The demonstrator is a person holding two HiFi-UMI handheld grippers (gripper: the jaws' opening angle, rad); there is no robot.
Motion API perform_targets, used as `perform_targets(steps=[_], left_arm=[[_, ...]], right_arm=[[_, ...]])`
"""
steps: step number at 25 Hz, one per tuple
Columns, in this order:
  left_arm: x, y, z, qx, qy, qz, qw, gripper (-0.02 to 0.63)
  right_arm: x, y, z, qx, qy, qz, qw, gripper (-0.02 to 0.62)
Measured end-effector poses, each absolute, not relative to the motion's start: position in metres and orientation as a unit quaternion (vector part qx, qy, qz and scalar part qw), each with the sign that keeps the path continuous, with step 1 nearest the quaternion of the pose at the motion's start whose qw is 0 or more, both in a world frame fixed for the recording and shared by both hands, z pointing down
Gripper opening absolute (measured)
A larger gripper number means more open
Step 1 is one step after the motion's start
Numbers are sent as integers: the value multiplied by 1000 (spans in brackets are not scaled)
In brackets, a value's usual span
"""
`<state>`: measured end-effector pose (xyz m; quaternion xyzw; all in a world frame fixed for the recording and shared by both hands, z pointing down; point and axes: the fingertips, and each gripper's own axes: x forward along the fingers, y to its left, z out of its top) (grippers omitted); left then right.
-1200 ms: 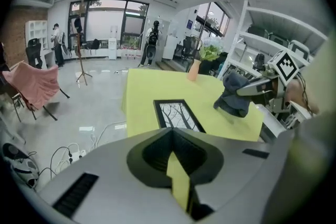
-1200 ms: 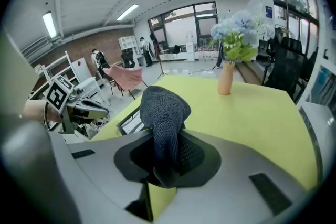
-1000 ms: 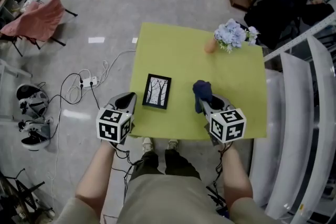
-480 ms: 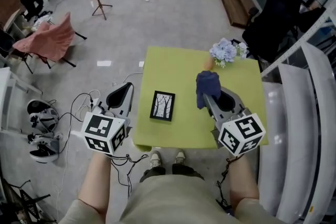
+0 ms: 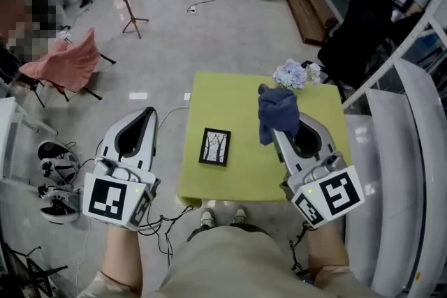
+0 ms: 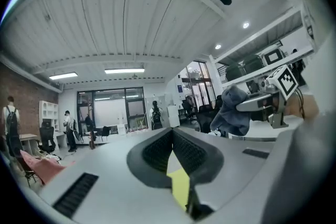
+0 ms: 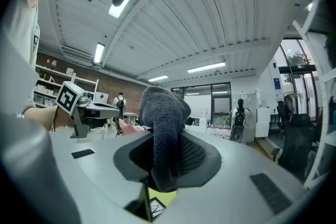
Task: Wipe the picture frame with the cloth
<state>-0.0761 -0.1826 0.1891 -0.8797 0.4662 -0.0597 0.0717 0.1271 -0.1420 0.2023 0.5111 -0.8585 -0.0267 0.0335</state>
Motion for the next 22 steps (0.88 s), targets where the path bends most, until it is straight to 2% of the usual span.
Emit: perform_targets(steps=[12,22], left_arm=[[-72,-147,205,-884,457,-59,77,8],[-68,-135,250,-888,447,-97,41,8]], right_arm=[[115,-112,213,502,-863,-36,53,80],[116,-108,249,501,-863,-4,63,76]])
